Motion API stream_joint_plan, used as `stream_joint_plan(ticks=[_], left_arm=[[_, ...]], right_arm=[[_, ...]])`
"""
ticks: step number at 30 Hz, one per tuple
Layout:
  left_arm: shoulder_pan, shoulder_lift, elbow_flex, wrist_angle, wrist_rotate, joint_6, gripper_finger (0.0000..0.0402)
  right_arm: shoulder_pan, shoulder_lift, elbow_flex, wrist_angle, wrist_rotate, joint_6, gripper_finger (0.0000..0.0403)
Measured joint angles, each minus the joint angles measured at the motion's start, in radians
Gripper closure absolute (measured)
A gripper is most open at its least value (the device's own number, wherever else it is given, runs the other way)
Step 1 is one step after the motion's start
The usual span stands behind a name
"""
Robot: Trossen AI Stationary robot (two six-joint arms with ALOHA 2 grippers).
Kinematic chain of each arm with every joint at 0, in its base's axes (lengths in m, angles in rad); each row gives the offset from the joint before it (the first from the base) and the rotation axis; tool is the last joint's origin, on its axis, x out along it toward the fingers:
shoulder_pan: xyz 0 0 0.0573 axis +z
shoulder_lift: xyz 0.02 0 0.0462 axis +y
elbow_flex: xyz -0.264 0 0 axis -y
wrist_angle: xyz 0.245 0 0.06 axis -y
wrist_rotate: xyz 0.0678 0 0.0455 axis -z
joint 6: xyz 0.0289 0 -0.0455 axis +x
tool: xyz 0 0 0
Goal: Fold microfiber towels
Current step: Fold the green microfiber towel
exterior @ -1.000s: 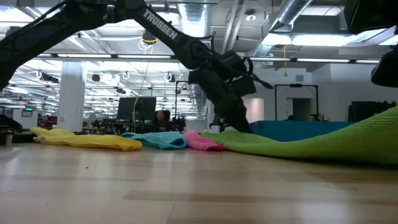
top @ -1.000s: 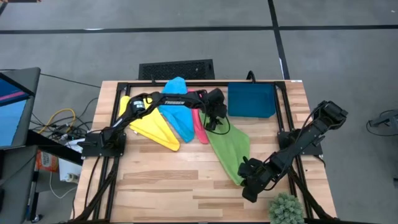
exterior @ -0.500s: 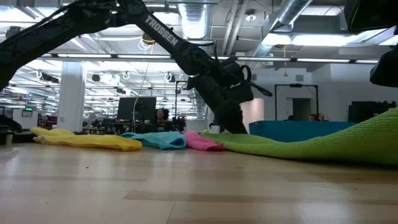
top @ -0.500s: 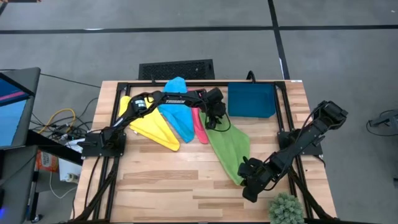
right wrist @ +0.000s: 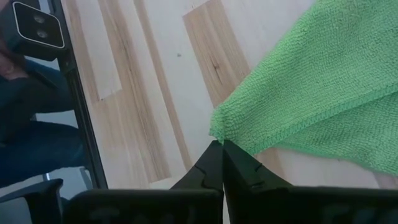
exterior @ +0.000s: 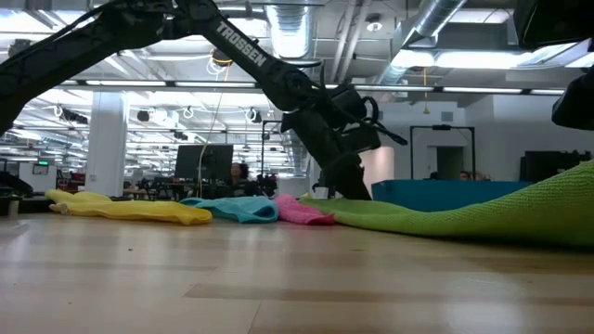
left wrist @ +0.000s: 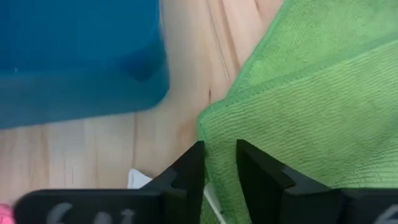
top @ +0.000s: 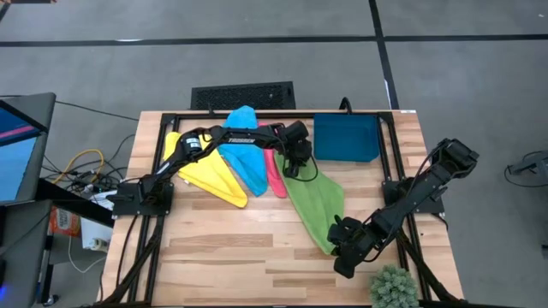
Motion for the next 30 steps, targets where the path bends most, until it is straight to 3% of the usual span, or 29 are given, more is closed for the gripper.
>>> stream_joint_plan(ticks=[7,12,20,24,30], left_arm=[[0.000,0.000,0.000,0.000,-0.002,0.022,0.0397],[0.000,0.000,0.010,-0.020,-0.020,0.020,0.0401],[-0.001,-0.001,0.164,-0.221,-0.008,-0.046,0.0401],[-0.001,-0.006,0.200,-0.219,-0.016,-0.071,0.0401],[-0.006,-0.001,0.188,-0.193,0.006,0.057,0.0364]], right_arm=[[0.000,0.000,0.000,0.000,0.000,0.000,0.0378],[0.000,0.000,0.000,-0.013,0.000,0.000,0.0382],[0.000,0.000,0.000,-0.021,0.037,0.000,0.0379],[0.000,0.000,0.000,-0.025,0.052,0.000,0.0378],[0.000,0.000,0.000,-0.026,0.052,0.001,0.0381]])
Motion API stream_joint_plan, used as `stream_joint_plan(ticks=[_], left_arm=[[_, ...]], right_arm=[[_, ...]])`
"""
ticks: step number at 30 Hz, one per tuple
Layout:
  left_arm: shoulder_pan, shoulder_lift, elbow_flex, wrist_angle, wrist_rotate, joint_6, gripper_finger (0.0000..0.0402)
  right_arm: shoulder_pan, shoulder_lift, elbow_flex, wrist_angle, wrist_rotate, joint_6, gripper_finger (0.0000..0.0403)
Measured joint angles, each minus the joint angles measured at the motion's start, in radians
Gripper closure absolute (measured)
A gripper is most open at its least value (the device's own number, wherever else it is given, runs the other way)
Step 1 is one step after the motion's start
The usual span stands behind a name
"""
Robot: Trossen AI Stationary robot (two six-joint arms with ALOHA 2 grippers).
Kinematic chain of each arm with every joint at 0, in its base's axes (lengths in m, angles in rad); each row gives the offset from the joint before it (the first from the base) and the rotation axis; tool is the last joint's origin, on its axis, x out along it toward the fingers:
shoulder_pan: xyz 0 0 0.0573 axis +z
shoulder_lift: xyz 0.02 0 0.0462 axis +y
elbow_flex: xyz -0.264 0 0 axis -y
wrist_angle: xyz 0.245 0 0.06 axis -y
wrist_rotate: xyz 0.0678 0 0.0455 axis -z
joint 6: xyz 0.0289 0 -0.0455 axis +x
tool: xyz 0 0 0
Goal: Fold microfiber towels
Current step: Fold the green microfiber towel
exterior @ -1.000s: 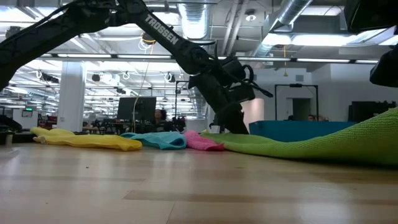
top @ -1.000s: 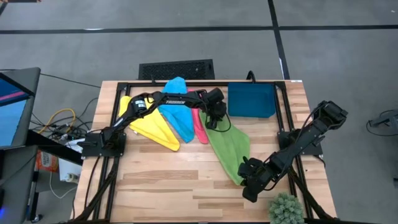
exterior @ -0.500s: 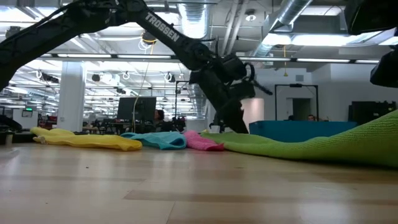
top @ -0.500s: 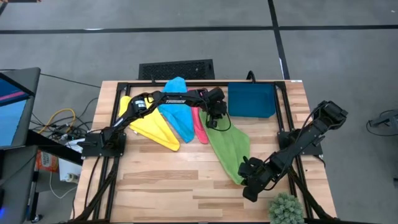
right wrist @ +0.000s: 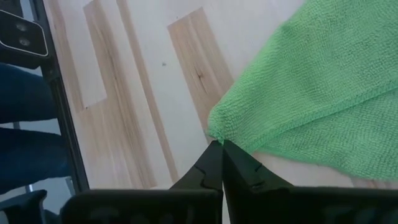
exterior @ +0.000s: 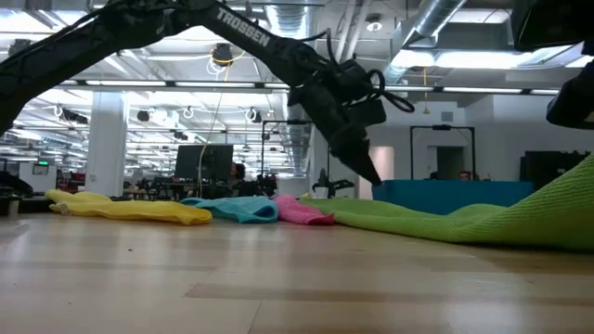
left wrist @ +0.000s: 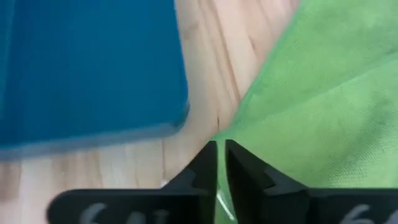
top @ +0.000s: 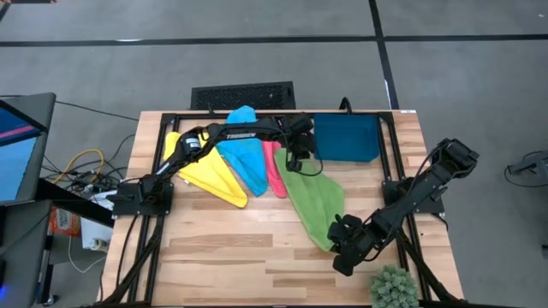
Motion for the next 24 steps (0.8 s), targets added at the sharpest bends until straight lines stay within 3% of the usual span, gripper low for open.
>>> stream_joint_plan(ticks=[7,13,18,24], left_arm=[[-0.016,0.046,-0.003,0.012,0.008,-0.003,0.0259],[-0.027,0.067,-0.004,0.045,-0.096,-0.026,0.0202],[-0.022,0.067,-0.006,0.056,-0.094,-0.035,0.0198],[-0.022,0.081,-0.003,0.047,-0.065,-0.039,0.0244]], right_arm=[[0.000,0.000,0.000,0.000,0.000,0.001,0.0377],[0.000,0.000,0.000,-0.006,0.000,0.001,0.0377],[0.000,0.000,0.000,-0.008,0.000,0.001,0.0376],[0.000,0.000,0.000,-0.008,0.000,0.001,0.0376]])
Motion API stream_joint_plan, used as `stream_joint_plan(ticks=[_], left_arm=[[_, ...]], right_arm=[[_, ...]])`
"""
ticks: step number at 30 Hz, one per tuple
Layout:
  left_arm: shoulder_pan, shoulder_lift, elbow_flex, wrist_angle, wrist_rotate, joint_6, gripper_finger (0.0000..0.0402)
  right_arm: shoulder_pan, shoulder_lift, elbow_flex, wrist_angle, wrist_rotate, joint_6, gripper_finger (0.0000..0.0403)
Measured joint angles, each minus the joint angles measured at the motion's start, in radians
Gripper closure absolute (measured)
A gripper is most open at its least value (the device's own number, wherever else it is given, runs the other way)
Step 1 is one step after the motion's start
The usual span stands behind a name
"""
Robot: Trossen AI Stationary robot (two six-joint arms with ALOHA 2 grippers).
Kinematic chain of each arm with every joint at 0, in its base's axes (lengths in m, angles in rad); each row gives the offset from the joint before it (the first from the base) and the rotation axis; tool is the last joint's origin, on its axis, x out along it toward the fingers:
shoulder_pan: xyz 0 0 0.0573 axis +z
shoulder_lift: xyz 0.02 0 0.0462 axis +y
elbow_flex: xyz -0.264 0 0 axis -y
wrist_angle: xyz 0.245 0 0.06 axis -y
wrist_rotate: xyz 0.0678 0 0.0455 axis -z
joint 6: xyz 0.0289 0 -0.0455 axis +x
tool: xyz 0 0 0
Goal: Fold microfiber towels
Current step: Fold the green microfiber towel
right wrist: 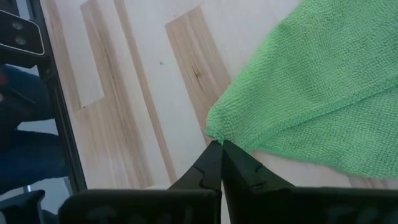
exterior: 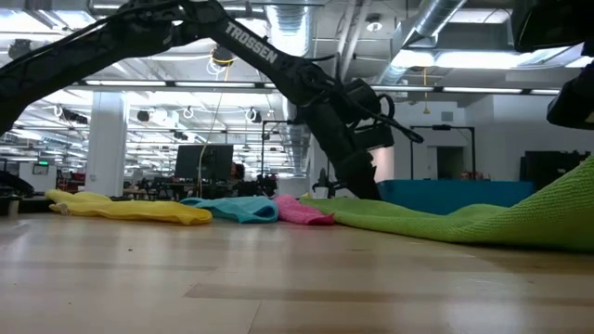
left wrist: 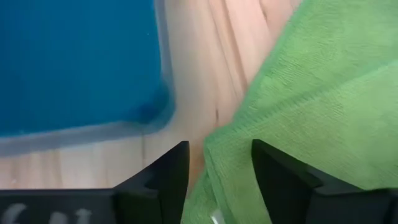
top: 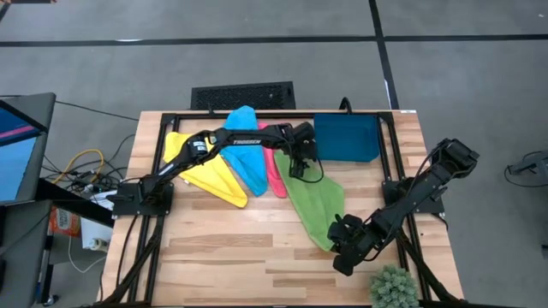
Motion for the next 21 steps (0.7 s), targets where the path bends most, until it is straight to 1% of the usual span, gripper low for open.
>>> stream_joint_plan(ticks=[3,8,15,21], left_arm=[[-0.003,0.001,-0.003,-0.006,0.018,-0.015,0.0265],[-0.008,0.001,-0.002,-0.011,-0.003,0.003,0.0300],[-0.007,0.001,0.006,-0.010,0.003,0.013,0.0391],[-0.006,0.001,0.006,-0.016,-0.004,0.023,0.0400]], right_arm=[[0.000,0.000,0.000,-0.003,0.000,0.000,0.0376],[0.000,0.000,0.000,-0.002,0.000,0.001,0.0376],[0.000,0.000,0.000,-0.006,0.000,0.014,0.0376],[0.000,0.000,0.000,-0.007,0.000,0.017,0.0376]])
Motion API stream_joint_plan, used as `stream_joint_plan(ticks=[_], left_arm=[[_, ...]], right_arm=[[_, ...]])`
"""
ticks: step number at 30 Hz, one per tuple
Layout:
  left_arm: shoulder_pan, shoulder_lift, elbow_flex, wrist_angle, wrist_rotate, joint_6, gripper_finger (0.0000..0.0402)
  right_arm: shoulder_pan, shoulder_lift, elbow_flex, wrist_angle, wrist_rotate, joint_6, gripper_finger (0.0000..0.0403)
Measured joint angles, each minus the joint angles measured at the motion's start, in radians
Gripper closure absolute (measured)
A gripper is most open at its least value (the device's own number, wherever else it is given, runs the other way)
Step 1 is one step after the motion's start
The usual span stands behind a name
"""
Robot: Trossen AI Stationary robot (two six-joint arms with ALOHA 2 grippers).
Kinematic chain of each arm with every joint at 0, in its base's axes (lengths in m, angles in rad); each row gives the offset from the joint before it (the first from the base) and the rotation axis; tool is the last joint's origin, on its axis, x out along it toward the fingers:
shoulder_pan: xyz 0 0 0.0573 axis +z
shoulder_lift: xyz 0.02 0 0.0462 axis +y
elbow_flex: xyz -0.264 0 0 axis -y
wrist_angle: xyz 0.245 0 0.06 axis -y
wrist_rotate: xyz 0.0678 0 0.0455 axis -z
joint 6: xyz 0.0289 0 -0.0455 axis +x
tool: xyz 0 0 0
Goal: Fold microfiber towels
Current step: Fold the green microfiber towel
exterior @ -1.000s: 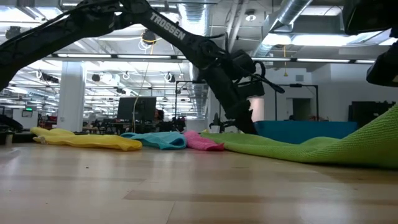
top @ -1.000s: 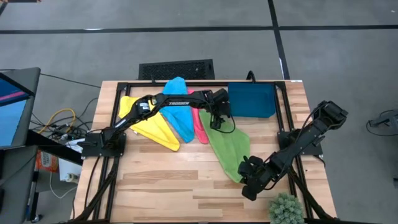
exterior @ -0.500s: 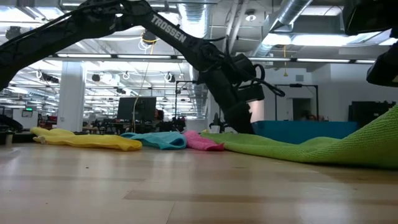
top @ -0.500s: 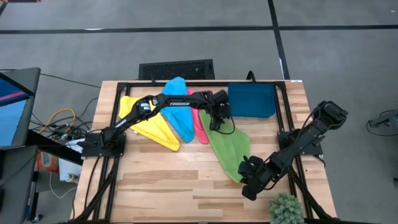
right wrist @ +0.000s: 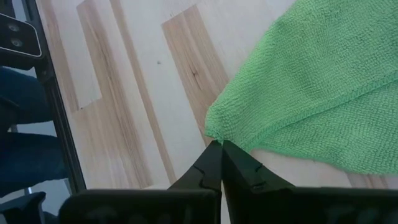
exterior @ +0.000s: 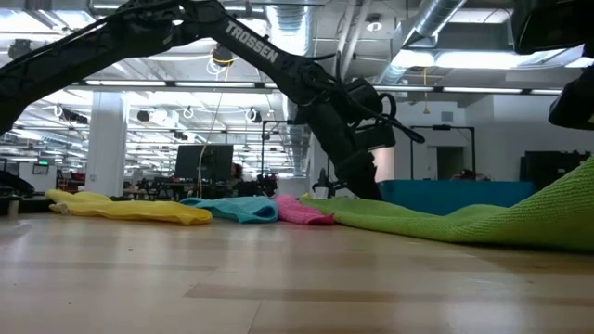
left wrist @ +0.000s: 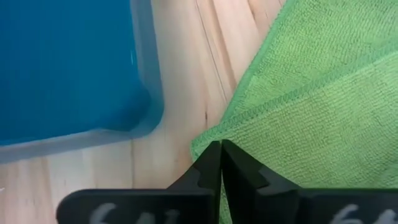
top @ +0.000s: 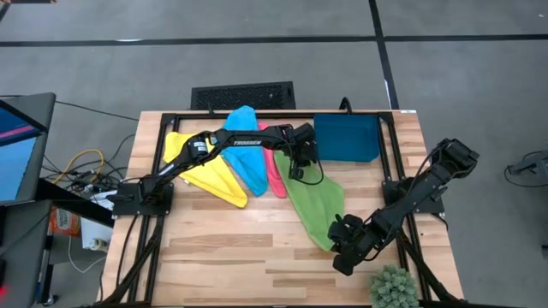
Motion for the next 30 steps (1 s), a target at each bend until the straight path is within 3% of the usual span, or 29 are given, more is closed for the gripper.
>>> stream_joint_plan(ticks=[6,16,30], left_arm=[[0.000,0.000,0.044,-0.111,-0.006,-0.009,0.0401],[0.001,-0.004,0.337,-0.418,-0.042,-0.117,0.0401],[0.002,-0.226,0.303,-0.712,-0.148,-0.226,0.0401]], right_arm=[[0.000,0.000,0.000,0.000,0.003,0.001,0.0376],[-0.003,0.000,0.000,0.000,0.065,0.001,0.0376],[-0.061,-0.004,0.000,0.070,0.073,0.018,0.0376]])
